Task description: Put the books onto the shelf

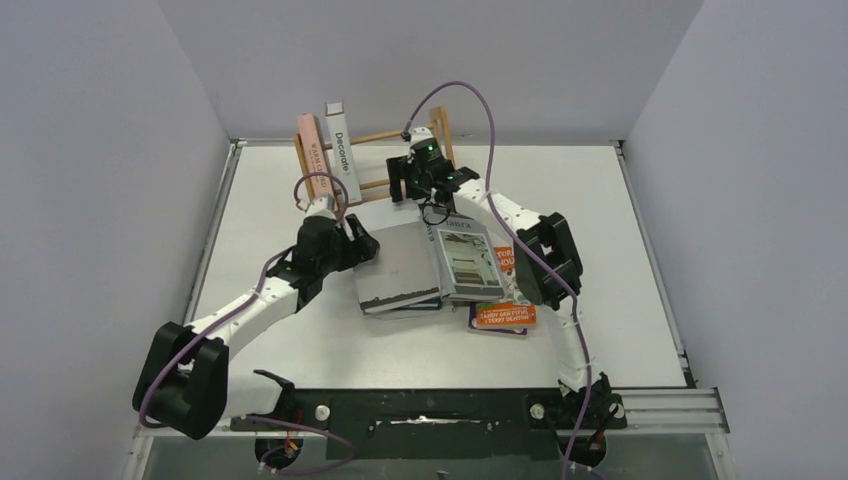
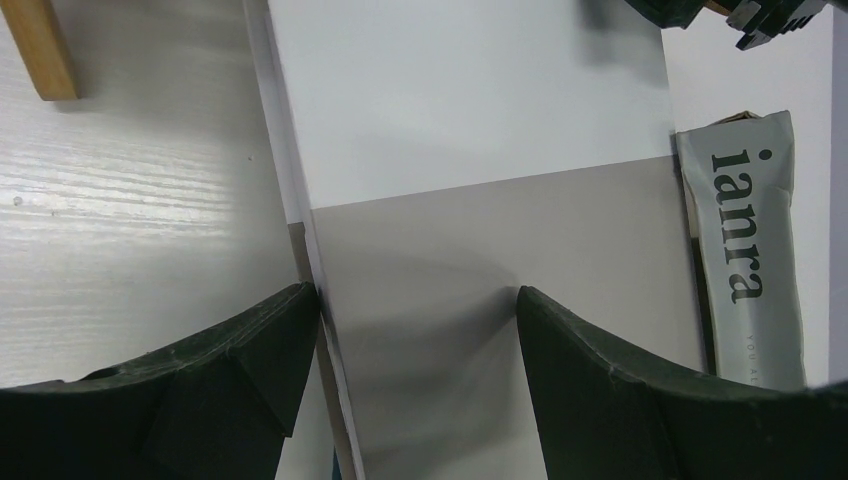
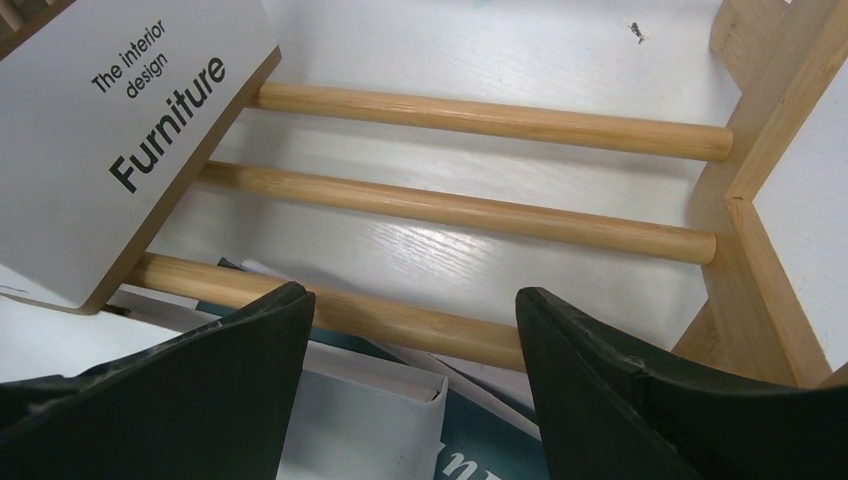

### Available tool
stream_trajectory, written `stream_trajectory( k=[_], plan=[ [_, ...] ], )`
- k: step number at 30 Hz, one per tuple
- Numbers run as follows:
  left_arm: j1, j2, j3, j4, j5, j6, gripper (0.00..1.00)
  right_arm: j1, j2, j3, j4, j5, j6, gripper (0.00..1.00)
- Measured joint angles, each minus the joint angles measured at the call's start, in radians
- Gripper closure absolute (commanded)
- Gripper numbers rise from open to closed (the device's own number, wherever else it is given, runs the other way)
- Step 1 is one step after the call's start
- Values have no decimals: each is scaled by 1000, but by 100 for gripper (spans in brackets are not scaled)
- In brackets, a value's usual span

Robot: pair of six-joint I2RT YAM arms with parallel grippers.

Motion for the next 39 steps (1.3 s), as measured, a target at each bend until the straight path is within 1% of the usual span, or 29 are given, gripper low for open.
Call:
stream_trajectory(
  k=[6,12,18,26,29,31,35,39],
  plan=[
    [-32,0,0,-6,-1,-2,29,1,-57,-98,39,-2,7,25],
    [-83,-7,0,-17,-10,-19,29,15,-165,-232,56,21,30,25],
    [-149,-46,0,-85,-36,-45,29,51,-239,-320,55,53,47,25],
    [-181,-107,8,-186,-74,-55,29,76,-323,-419,67,107,64,24],
    [-181,-130,51,-253,-117,-45,29,75,-370,-442,64,124,62,23],
    [-181,-151,111,-305,-162,-34,29,70,-420,-454,65,131,56,23],
    [-181,-185,213,-354,-219,-11,29,36,-534,-457,70,151,47,22],
    [-182,-198,274,-372,-233,6,29,3,-670,-491,71,195,34,21]
  ],
)
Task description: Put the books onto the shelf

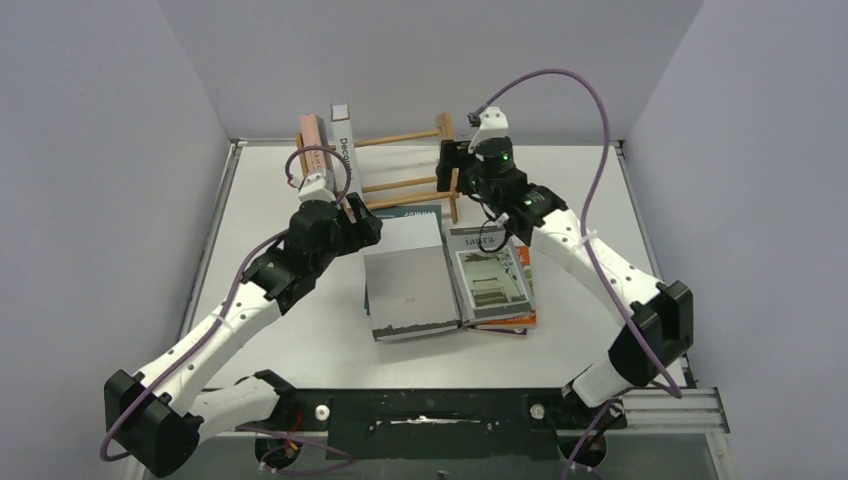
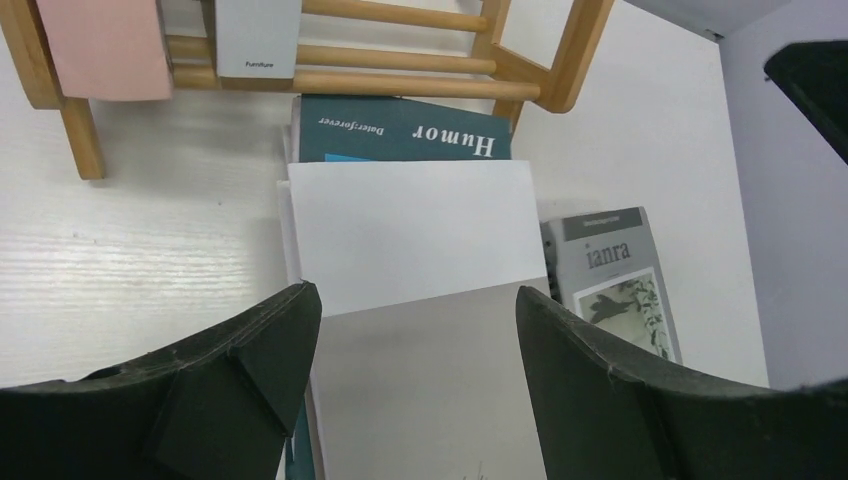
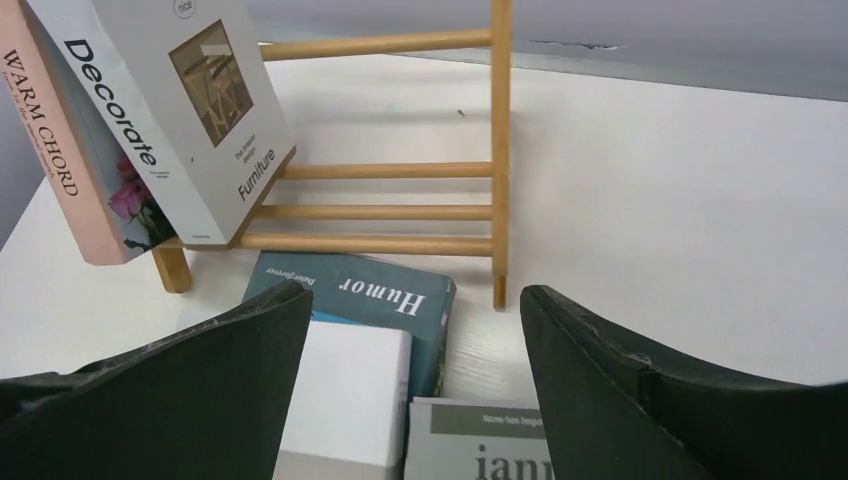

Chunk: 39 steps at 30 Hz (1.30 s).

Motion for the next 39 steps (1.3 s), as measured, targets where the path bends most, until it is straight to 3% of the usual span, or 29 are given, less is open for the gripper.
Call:
stream_trajectory(
  k=[6,13,20,31,39],
  plan=[
    [-27,39,45,8,48,9,29,4,-192,-164,-41,34,17,21],
    [-134,209,115,59,103,26,29,51,-324,-360,-182,88,90,20],
    [-255,407,237,88,137,35,29,-48,-450,-506,-230,85,171,19],
    [-288,531,267,117,179,34,29,-185,-526,-780,-152,-40,216,21],
    [-286,557,267,126,183,29,29,-287,-567,-910,-6,-184,230,36]
  ],
)
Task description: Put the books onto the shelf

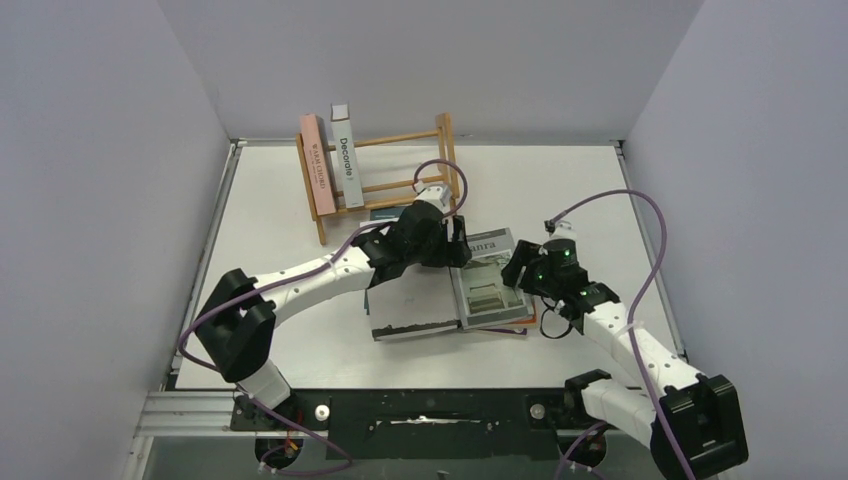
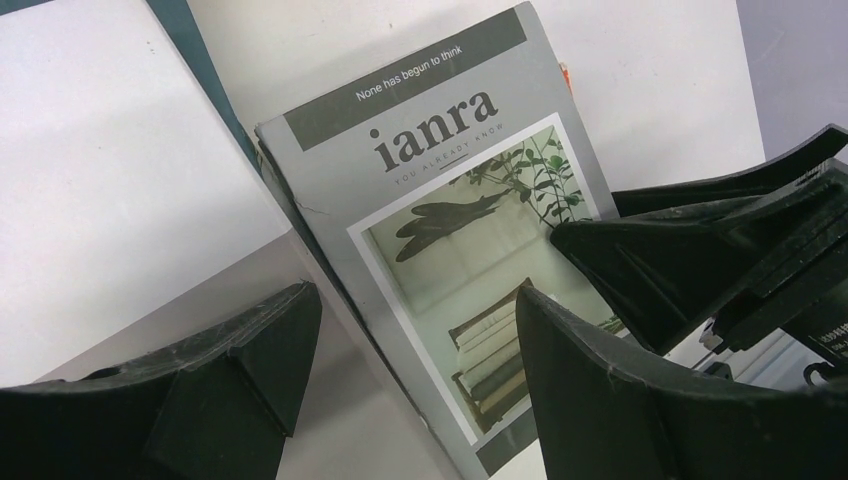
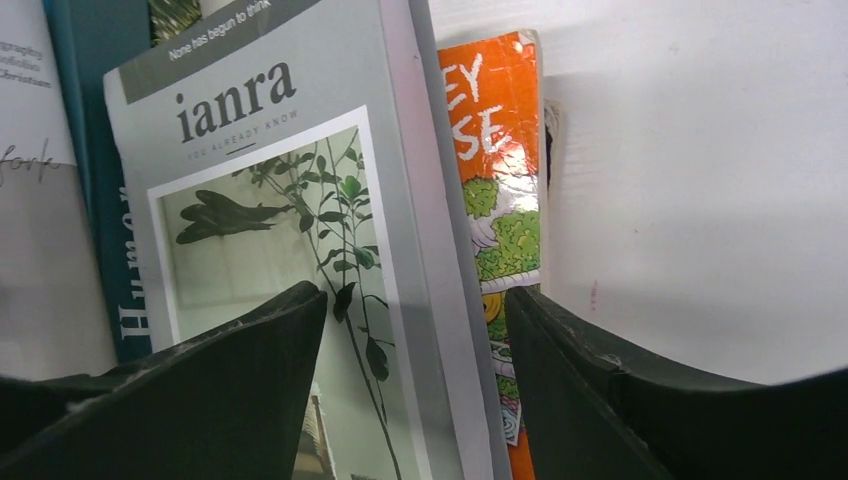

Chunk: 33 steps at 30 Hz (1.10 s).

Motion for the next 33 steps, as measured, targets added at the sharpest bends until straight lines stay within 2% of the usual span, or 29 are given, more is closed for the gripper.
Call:
stream_trajectory(
  k=[3,8,11,17,22,33],
  plan=[
    [4,0,0,3,1,-3,29,-9,-18,-23,34,-29,0,49],
    [23,0,0,7,1,-4,29,-9,-46,-54,73,-61,2,88],
    [34,0,-2,8,1,-5,29,-10,-71,-67,94,-76,11,99],
    [47,0,-7,16,2,-7,29,-11,-110,-68,94,-76,14,100],
    [66,-4,-10,23,16,-7,25,-21,-170,-23,13,-57,2,100],
    [227,-146,-67,150,174,-38,19,-74,-188,345,-83,-22,-94,100]
  ],
)
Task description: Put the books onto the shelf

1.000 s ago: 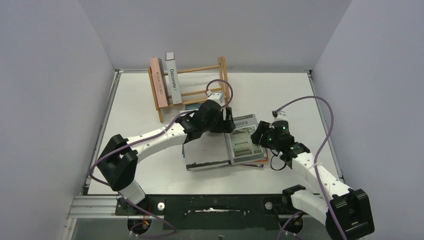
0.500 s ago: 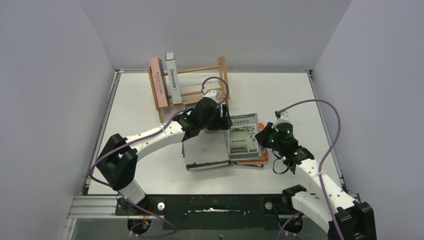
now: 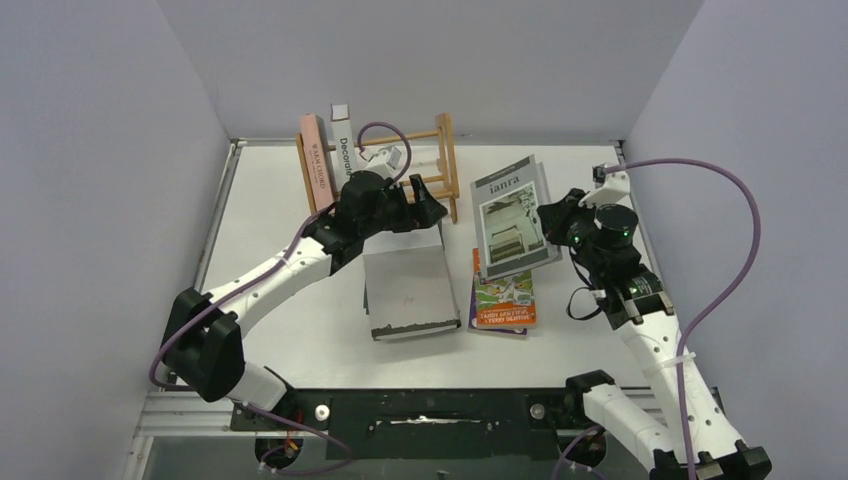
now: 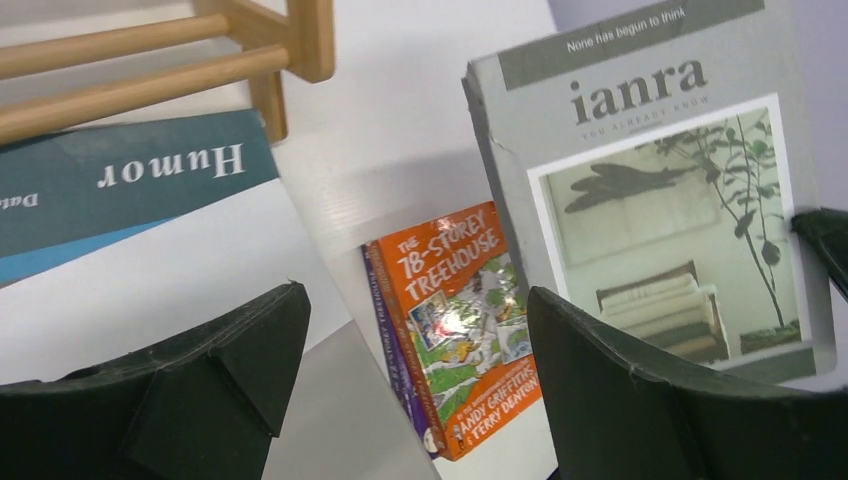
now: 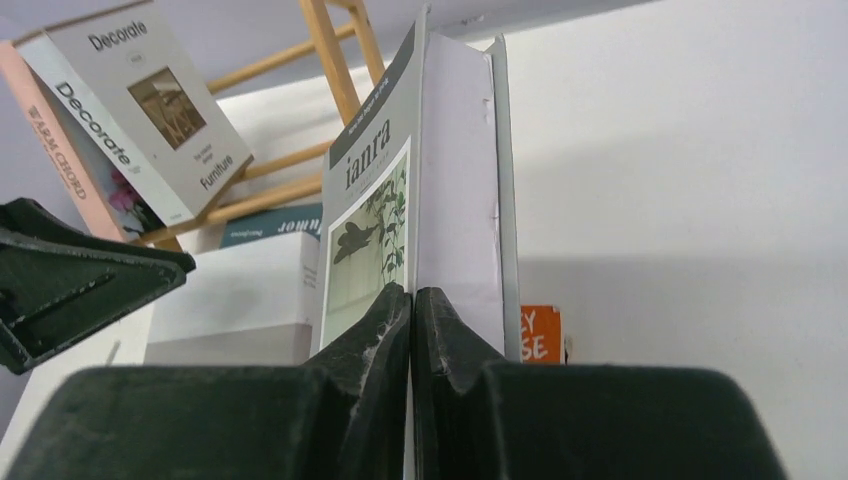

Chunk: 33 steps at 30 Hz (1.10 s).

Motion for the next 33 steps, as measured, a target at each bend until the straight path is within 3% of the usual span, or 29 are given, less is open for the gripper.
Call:
stream_trajectory(
  k=[10,33],
  plan=[
    [43,-38,-30,163,167,-68,18,-50,64,124,-3,-92,-14,100],
    [87,18,-103,469,356,-242,18,-60,111,127,233,-412,149,100]
  ],
)
